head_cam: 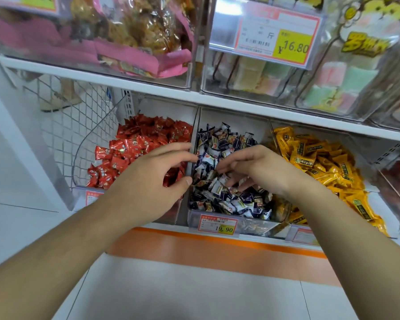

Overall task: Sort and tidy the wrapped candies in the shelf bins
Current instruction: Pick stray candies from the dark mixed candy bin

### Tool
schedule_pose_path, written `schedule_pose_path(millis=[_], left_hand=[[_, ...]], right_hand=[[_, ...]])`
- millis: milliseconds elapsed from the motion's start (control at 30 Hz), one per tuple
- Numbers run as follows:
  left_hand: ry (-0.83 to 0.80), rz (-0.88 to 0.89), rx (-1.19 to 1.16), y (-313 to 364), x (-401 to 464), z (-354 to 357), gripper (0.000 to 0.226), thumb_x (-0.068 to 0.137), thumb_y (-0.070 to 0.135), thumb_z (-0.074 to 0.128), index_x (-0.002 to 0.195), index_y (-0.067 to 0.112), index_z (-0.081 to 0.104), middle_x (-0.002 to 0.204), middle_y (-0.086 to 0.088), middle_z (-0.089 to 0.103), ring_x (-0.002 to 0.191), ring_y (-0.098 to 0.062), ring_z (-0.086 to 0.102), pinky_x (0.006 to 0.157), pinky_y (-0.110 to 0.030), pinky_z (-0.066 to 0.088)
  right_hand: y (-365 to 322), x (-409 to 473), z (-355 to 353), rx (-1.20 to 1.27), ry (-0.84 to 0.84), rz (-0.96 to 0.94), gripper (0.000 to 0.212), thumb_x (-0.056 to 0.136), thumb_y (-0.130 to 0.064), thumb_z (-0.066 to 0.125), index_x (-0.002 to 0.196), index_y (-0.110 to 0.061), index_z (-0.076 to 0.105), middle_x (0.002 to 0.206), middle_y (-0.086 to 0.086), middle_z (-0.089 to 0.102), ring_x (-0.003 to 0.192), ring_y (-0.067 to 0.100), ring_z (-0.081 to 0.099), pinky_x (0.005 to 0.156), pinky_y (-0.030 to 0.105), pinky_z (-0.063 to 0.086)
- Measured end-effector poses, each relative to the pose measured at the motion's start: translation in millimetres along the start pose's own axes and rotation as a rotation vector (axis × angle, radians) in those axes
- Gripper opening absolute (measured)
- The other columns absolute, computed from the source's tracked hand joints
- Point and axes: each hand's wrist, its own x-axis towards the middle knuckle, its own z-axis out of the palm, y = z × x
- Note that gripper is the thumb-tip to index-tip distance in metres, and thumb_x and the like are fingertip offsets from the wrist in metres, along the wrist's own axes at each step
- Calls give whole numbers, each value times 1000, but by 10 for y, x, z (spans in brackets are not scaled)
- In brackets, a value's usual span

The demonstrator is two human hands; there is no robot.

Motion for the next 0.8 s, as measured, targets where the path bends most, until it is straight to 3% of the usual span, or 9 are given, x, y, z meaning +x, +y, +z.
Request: schedule_pose_path(millis=[100,233,333,400,467,533,633,733,800], left_hand=[[12,-9,-32,-13,-45,-120,43,96,30,66,134,49,58,143,38,45,121,10,54,105,-26,48],[100,-54,-27,-43,-89,-234,42,95,19,67,129,42,63,117,36,58,109,18,54,86,-5,42],[114,-62,-28,-48,-106,-221,40,95,18,68,127,41,65,112,37,57,106,19,54,87,-8,43],[95,-53,-12,-23,-109,-181,41,95,20,68,128,43,64,112,39,55,108,21,51,84,-5,42],[73,-46,-2,-3,-100,-147,40,95,21,67,127,45,63,112,40,54,109,26,47,79,2,39],[55,-44,6,10,-85,-128,39,96,24,67,127,45,62,113,42,52,109,28,45,79,5,36],[42,-54,22,3,-59,-110,40,95,26,66,130,45,61,115,44,50,111,27,45,80,2,36],[31,-56,50,11,-39,-91,42,95,25,66,132,45,59,115,43,49,111,27,43,80,2,36],[49,-58,49,24,-33,-74,43,96,24,66,132,44,58,116,39,49,111,27,43,79,-2,37]], right_hand=[[-2,-48,5,31,71,6,29,108,-6,48,111,-14,76,112,5,77,93,29,77,78,55,64],[57,-103,-33,-85,203,-32,23,106,-27,55,118,-32,74,117,-9,75,104,19,73,95,50,58],[69,-102,-11,-223,250,-23,39,108,-48,43,145,-44,54,154,-13,50,143,14,44,117,37,35],[112,-49,137,-337,127,64,58,104,-65,30,159,-45,30,170,-8,22,158,21,15,128,47,14],[169,10,322,-436,6,106,71,98,-76,24,162,-46,14,173,-8,-1,160,26,-8,128,56,-1],[147,26,423,-292,-67,107,70,97,-75,34,160,-53,11,172,-14,-4,160,22,-8,128,55,2],[48,-20,420,9,-162,69,61,100,-63,49,155,-59,23,171,-21,11,158,11,12,126,47,17],[4,-116,292,26,-130,10,62,101,-39,62,153,-59,32,169,-23,17,155,7,18,119,35,21],[9,-160,188,-61,-54,-15,70,97,-30,67,151,-60,34,169,-25,13,155,4,13,120,37,18]])
